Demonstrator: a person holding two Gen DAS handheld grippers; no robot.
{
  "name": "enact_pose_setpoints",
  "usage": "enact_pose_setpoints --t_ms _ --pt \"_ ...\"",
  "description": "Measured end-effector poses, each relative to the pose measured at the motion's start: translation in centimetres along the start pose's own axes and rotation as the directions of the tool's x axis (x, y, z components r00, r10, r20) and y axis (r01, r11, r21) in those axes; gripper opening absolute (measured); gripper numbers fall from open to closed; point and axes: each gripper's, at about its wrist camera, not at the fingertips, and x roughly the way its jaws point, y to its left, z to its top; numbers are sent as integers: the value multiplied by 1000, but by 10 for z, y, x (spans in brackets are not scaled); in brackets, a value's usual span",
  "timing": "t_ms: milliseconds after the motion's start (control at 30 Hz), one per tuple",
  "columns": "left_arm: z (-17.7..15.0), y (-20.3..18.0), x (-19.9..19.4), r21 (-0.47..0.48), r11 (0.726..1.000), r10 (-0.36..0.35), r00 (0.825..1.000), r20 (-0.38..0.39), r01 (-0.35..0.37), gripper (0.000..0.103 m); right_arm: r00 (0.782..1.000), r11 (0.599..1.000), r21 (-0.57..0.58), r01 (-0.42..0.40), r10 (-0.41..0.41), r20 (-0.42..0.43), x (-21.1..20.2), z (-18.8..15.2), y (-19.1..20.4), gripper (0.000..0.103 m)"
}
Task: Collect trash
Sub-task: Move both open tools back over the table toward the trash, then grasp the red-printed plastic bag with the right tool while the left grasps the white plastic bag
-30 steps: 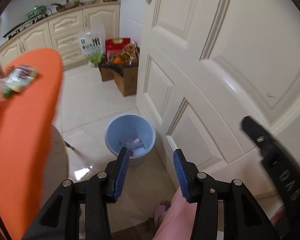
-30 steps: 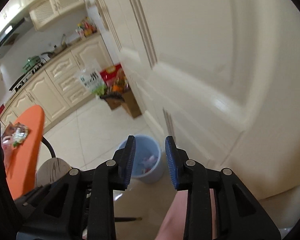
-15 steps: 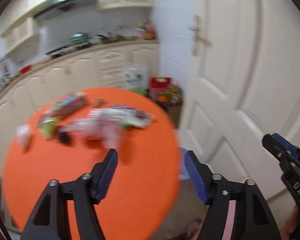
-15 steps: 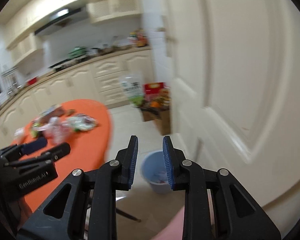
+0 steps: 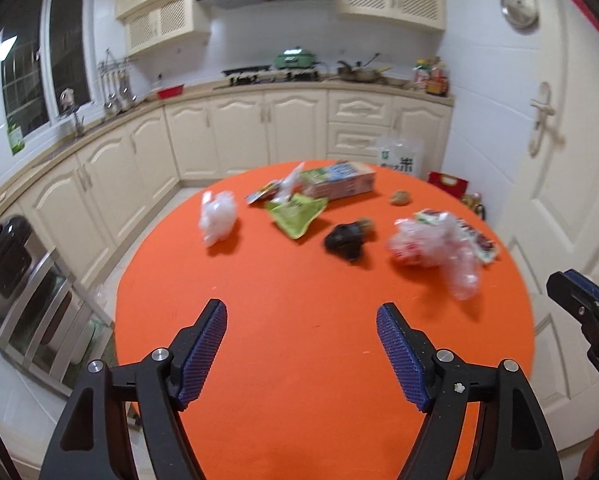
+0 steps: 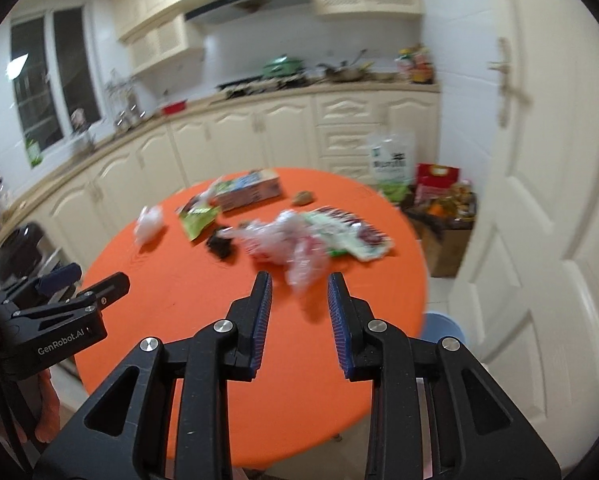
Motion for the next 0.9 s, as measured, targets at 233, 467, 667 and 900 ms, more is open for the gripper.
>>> enact_pose_setpoints --t_ms 233,467,667,900 --pt "27 19 37 -41 999 19 997 -78 -22 78 993 996 -49 -80 76 -95 54 17 9 45" --pt "64 49 98 -111 993 14 989 -150 -31 80 979 990 -110 -92 69 -193 138 37 15 46" --pt "82 67 140 -134 989 29 979 -200 -57 80 981 974 -210 -81 41 -189 171 43 25 58" --pt "100 77 180 -145 988 12 967 -255 -51 80 987 923 -384 23 -82 -140 193 31 49 65"
